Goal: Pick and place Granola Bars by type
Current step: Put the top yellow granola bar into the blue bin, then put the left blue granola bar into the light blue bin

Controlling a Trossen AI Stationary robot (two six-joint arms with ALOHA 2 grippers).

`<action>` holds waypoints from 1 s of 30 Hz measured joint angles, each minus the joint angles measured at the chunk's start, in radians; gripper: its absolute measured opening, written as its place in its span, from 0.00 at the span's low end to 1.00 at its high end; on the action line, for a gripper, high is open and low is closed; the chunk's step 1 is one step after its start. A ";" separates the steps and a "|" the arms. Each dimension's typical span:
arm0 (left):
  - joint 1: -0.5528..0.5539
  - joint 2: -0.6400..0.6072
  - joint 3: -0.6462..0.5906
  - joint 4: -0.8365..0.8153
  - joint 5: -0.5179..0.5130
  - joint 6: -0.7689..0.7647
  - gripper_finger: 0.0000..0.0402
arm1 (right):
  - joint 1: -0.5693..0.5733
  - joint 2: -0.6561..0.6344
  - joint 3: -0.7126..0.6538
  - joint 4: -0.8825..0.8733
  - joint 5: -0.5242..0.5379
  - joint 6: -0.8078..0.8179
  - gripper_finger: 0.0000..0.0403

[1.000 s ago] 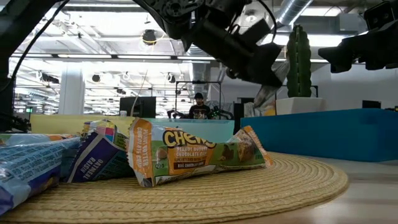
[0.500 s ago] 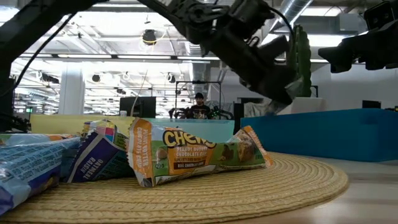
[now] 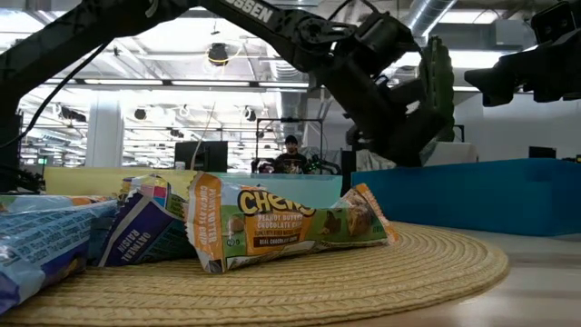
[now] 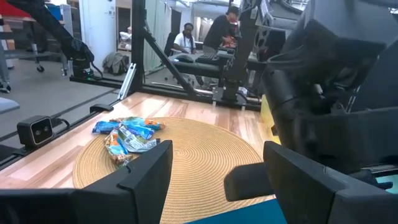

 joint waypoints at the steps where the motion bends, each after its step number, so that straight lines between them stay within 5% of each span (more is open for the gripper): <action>1: 0.003 0.000 0.000 -0.011 -0.006 -0.039 0.05 | 0.000 0.000 0.000 0.000 0.000 0.000 0.61; 9: 0.015 0.000 -0.001 -0.061 -0.001 -0.257 0.06 | 0.000 0.000 0.000 0.000 0.000 0.000 0.61; 21: 0.014 0.000 -0.001 -0.068 0.009 -0.256 0.30 | 0.000 0.000 0.000 0.000 0.000 0.000 0.61; 30: -0.009 -0.001 -0.001 -0.008 0.047 -0.116 0.32 | 0.000 0.000 0.000 0.000 0.000 0.000 0.61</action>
